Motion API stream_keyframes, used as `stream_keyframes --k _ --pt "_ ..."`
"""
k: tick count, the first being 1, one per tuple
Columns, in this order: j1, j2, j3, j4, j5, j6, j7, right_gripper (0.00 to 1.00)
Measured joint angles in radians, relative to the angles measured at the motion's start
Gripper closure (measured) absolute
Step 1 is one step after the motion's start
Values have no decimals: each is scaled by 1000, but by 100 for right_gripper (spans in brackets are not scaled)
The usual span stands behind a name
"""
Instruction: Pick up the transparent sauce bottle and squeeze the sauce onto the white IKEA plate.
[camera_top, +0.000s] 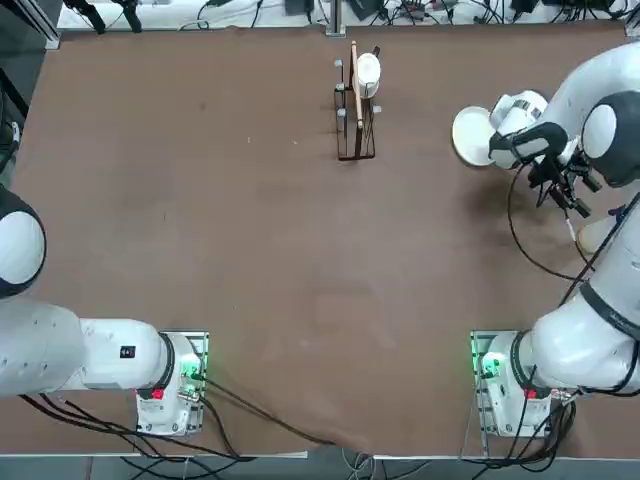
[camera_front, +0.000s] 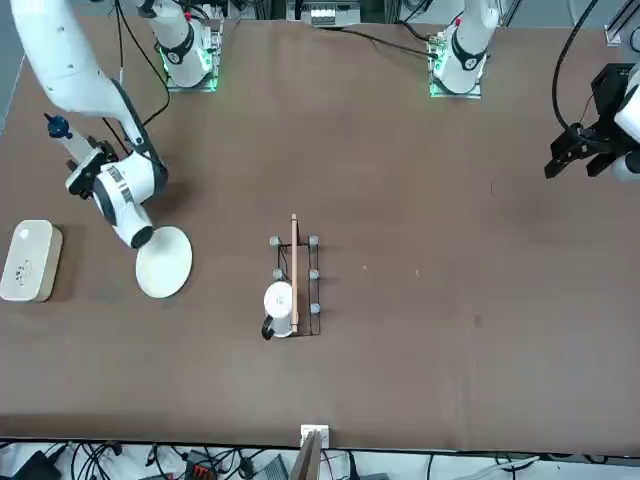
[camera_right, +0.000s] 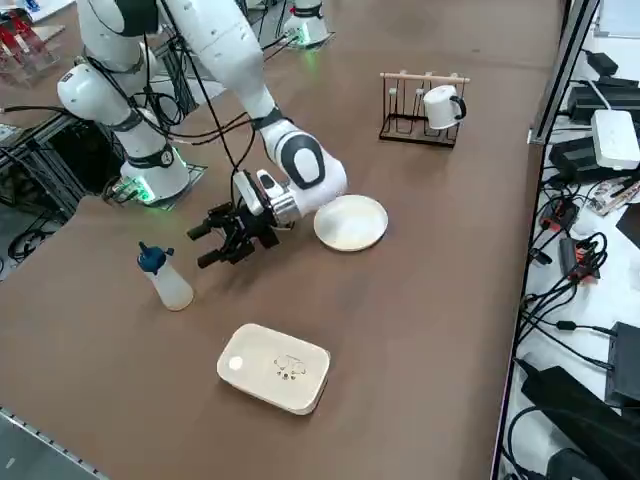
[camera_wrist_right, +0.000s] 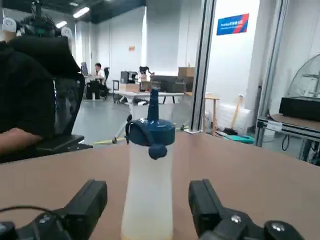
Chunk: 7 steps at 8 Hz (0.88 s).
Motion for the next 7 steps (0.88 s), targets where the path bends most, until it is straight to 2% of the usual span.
stream_keyframes --k 3,7 --pt "-28 45 -8 3 -33 1 15 0" --pt "-106 52 -10 -12 -99 16 25 0"
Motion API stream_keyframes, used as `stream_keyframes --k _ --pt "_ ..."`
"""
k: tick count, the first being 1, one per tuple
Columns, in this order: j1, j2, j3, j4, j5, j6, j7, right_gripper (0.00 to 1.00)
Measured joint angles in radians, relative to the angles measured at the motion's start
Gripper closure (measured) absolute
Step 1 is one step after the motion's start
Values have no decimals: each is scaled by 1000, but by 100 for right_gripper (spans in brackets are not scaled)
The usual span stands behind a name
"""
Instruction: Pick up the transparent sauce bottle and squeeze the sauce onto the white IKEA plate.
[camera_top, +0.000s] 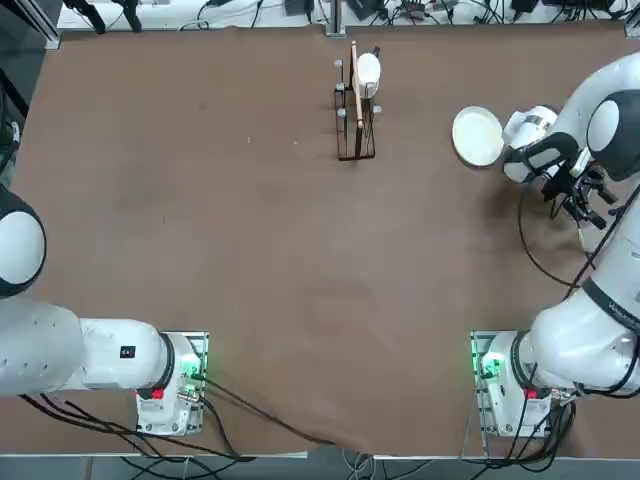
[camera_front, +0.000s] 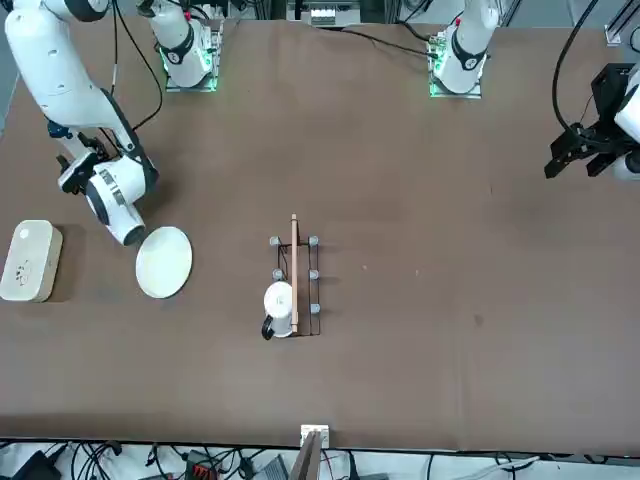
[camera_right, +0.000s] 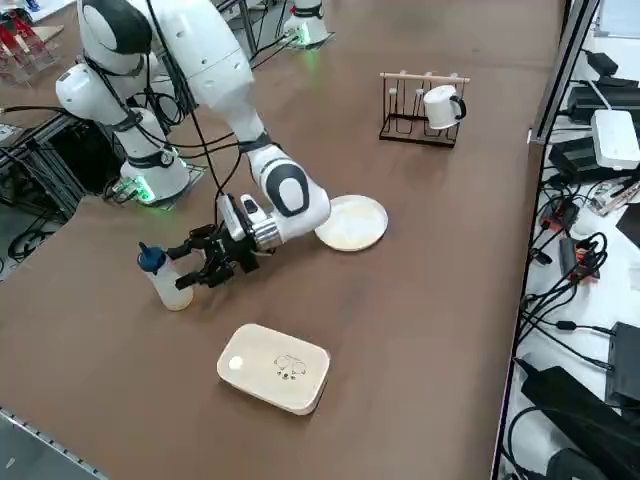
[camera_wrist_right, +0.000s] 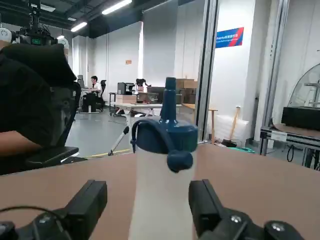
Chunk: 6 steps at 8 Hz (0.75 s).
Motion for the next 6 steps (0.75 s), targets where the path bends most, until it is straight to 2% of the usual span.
stream_keyframes --k 3,5,6 --pt "-35 7 0 -57 -22 21 11 1" --pt "-45 7 0 -77 -51 35 22 7" --pt "-46 7 0 -77 -53 35 22 17"
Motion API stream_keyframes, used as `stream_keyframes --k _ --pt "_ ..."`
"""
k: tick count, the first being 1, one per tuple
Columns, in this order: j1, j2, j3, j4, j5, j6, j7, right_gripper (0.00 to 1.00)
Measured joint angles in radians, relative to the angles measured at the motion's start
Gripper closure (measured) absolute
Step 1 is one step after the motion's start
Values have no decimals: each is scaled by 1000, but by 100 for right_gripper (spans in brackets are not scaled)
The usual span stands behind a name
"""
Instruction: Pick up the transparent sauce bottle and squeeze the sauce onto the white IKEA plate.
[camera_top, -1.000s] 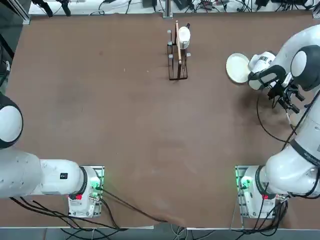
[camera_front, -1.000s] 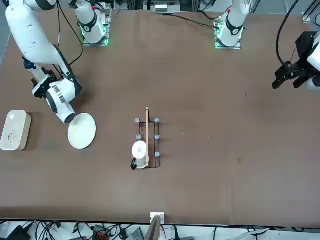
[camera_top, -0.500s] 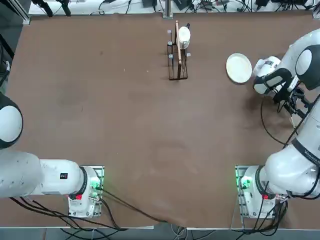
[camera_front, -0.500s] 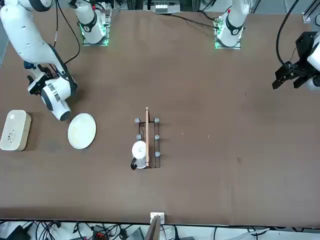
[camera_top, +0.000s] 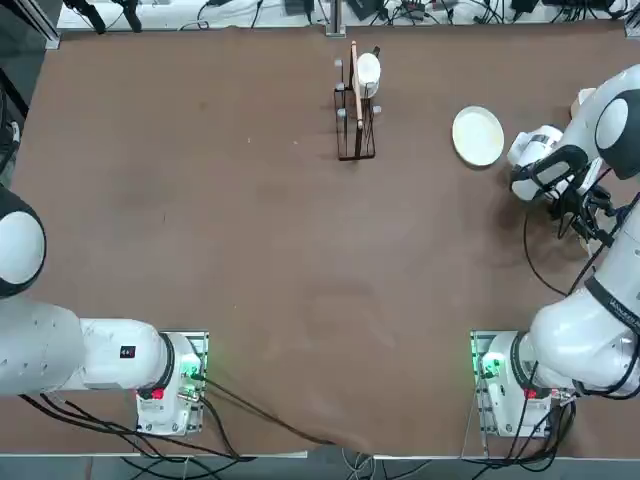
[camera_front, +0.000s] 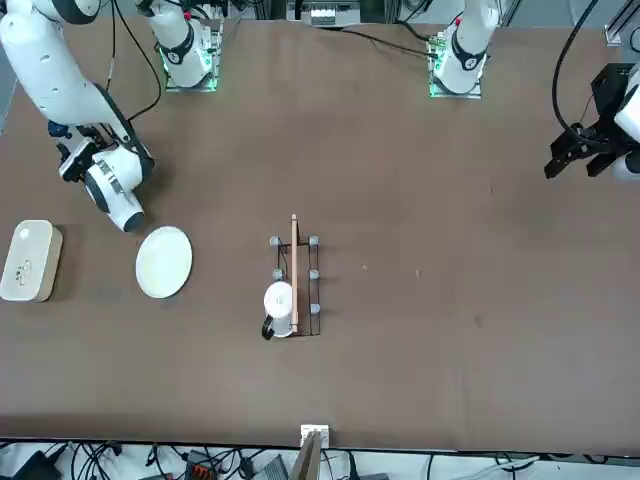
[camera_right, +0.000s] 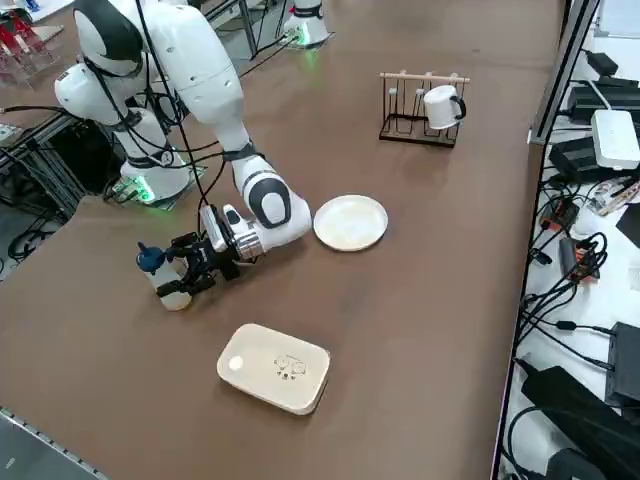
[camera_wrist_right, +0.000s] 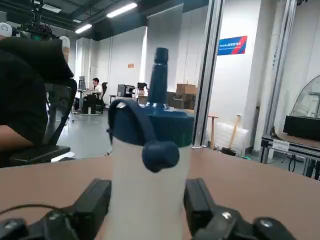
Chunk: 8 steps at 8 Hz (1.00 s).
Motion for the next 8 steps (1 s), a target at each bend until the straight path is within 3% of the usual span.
stream_keyframes --k 1,3,6,8 --pt "0 0 0 0 -1 0 4 35" --pt "2 -2 1 0 -2 0 6 45" --pt "28 -35 9 21 -18 -10 -11 49" --pt "64 -134 28 68 -21 -35 -81 52"
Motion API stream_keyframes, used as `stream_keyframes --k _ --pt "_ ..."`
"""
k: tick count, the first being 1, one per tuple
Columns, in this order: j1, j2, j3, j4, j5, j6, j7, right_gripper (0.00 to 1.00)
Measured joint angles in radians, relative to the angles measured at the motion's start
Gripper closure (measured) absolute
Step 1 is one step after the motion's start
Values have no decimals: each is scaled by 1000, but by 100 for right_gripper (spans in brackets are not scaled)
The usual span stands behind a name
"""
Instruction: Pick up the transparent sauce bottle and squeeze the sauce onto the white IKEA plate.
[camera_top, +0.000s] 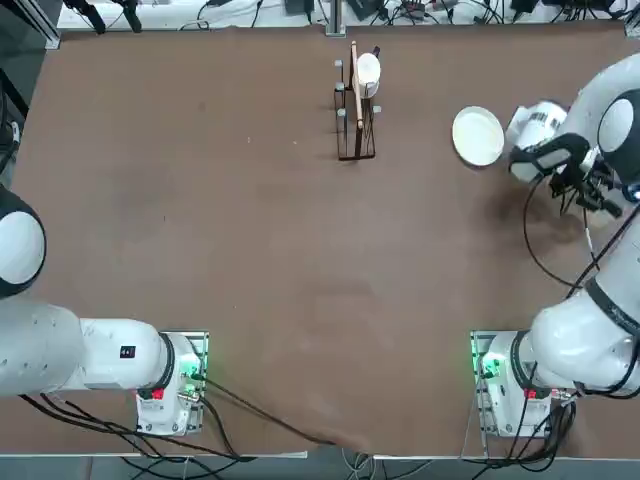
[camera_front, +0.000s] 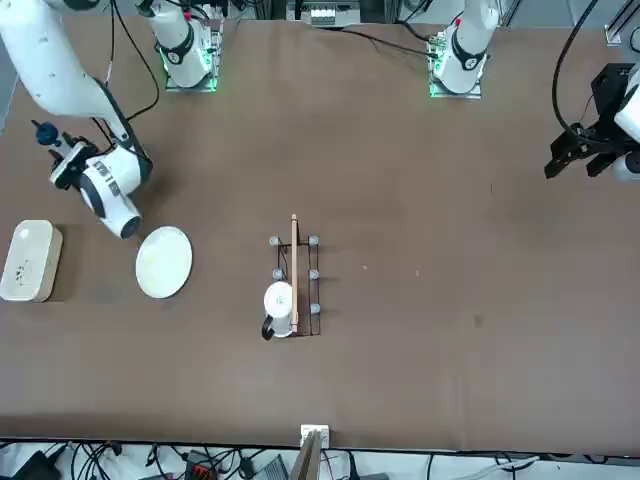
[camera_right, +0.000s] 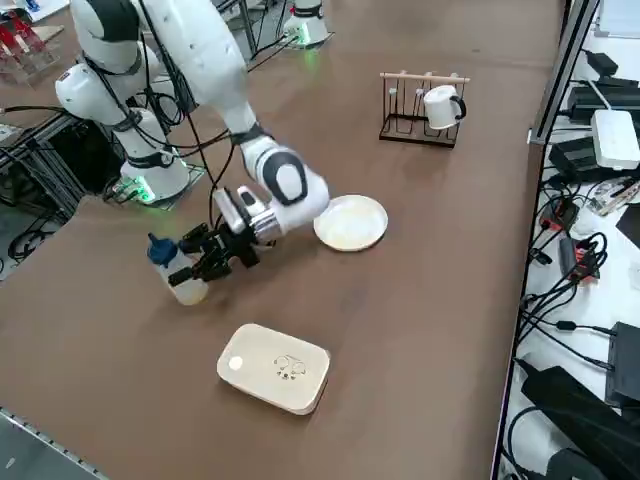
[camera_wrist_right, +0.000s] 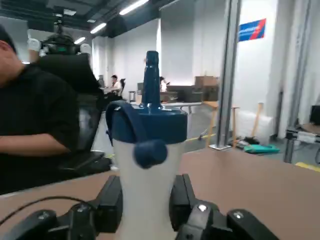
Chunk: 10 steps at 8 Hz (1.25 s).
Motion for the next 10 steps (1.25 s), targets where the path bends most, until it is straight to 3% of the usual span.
stream_keyframes --k 2,5,6,10 --pt "70 -76 15 77 7 -9 -111 56" --pt "183 -70 31 191 28 38 -327 56" --pt "202 -61 57 223 63 76 -395 56" --pt "223 -20 158 446 367 198 -851 56"
